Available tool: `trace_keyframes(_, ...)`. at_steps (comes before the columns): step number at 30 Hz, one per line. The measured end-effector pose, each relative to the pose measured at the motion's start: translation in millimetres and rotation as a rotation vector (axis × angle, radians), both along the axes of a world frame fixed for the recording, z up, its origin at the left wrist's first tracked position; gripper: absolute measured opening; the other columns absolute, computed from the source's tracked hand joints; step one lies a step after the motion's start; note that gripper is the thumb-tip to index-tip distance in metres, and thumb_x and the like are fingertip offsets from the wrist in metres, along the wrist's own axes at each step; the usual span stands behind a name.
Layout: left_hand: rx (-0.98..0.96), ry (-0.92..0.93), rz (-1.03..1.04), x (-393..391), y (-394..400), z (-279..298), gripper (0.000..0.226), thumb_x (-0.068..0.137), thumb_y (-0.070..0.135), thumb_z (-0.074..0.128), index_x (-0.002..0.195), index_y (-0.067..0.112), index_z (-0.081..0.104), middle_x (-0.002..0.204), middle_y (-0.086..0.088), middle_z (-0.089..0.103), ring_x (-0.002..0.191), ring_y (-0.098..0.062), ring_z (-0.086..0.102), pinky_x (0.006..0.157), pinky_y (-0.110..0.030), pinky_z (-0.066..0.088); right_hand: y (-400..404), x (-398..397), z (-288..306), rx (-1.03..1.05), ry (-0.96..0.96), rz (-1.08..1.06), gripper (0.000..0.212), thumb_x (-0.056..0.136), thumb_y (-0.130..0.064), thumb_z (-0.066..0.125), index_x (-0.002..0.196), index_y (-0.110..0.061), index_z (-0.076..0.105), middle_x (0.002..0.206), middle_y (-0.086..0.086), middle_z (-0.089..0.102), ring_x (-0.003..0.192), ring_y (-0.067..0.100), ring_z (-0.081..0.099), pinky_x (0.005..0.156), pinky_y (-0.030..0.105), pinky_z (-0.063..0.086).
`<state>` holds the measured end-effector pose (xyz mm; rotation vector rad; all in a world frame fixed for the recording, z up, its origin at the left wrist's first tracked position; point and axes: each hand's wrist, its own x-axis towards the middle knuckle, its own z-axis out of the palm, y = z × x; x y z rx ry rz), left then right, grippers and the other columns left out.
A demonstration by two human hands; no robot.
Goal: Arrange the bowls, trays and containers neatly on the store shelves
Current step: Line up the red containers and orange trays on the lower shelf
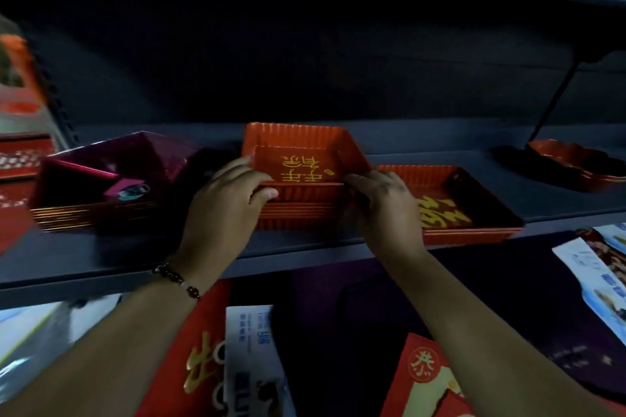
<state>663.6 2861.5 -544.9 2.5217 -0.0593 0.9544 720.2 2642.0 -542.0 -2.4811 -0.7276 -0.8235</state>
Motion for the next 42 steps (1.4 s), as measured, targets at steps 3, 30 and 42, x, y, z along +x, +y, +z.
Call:
trace_keyframes(3, -0.007, 0.023, 0.026, -1, 17, -5, 0.018, 0.090, 0.025, 0.065, 0.104, 0.016, 0.071, 0.119, -0.001, 0.067, 0.129, -0.016, 0.046, 0.100, -0.029, 0.035, 18, 5, -6, 0.003, 0.039, 0.022, 0.053, 0.072, 0.002, 0.071, 0.121, -0.018, 0.066, 0.108, 0.000, 0.068, 0.098, 0.021, 0.057, 0.071, 0.028, 0.043)
trace_keyframes(30, 0.340, 0.111, -0.267, 21, -103, -39, 0.063, 0.095, 0.038, 0.051, 0.150, 0.019, 0.027, 0.158, -0.007, 0.020, 0.147, -0.024, 0.012, 0.120, -0.046, 0.012, -58, -20, -18, -0.316, 0.218, -0.072, 0.071, 0.095, -0.025, 0.050, 0.153, -0.017, 0.011, 0.160, 0.004, 0.013, 0.148, 0.023, 0.002, 0.118, 0.030, -0.003)
trace_keyframes(42, 0.158, 0.112, -0.416, 61, -204, -52, 0.026, 0.095, 0.031, 0.054, 0.111, 0.016, 0.068, 0.115, -0.005, 0.069, 0.131, -0.029, 0.046, 0.115, -0.047, 0.022, -172, -14, -12, -0.084, 0.326, -0.366, 0.056, 0.080, -0.009, 0.065, 0.134, -0.012, 0.054, 0.137, 0.011, 0.055, 0.128, 0.030, 0.047, 0.107, 0.040, 0.038)
